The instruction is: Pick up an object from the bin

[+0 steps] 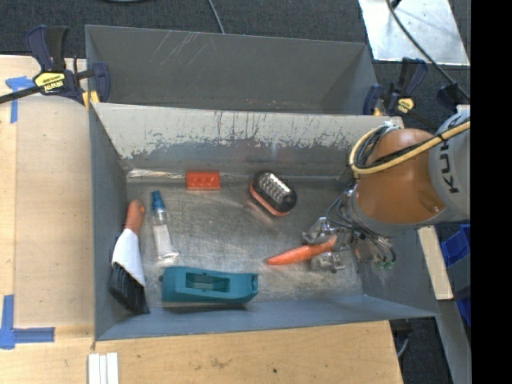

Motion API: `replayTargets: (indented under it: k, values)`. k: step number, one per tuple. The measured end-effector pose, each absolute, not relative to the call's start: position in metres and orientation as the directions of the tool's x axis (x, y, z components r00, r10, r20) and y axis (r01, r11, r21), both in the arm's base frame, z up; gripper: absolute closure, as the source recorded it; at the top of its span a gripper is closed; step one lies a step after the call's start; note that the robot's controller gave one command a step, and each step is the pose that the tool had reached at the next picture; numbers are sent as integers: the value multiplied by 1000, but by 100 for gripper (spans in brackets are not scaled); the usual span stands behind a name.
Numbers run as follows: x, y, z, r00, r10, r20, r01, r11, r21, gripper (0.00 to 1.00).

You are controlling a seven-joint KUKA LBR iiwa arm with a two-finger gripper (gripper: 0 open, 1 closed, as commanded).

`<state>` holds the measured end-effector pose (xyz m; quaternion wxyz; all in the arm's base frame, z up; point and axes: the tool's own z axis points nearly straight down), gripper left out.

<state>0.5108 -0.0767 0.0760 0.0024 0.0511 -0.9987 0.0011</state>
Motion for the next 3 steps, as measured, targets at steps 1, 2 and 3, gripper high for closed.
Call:
replayTargets:
  k: [1,2,3]
  values:
    - [511,-77,76,-995,-102,5,-102,995,-2,100]
    - [509,-78,114,-995,-98,4,-98,995,1,100]
    - [519,-68,176,-994,-107,1,-107,994,0,100]
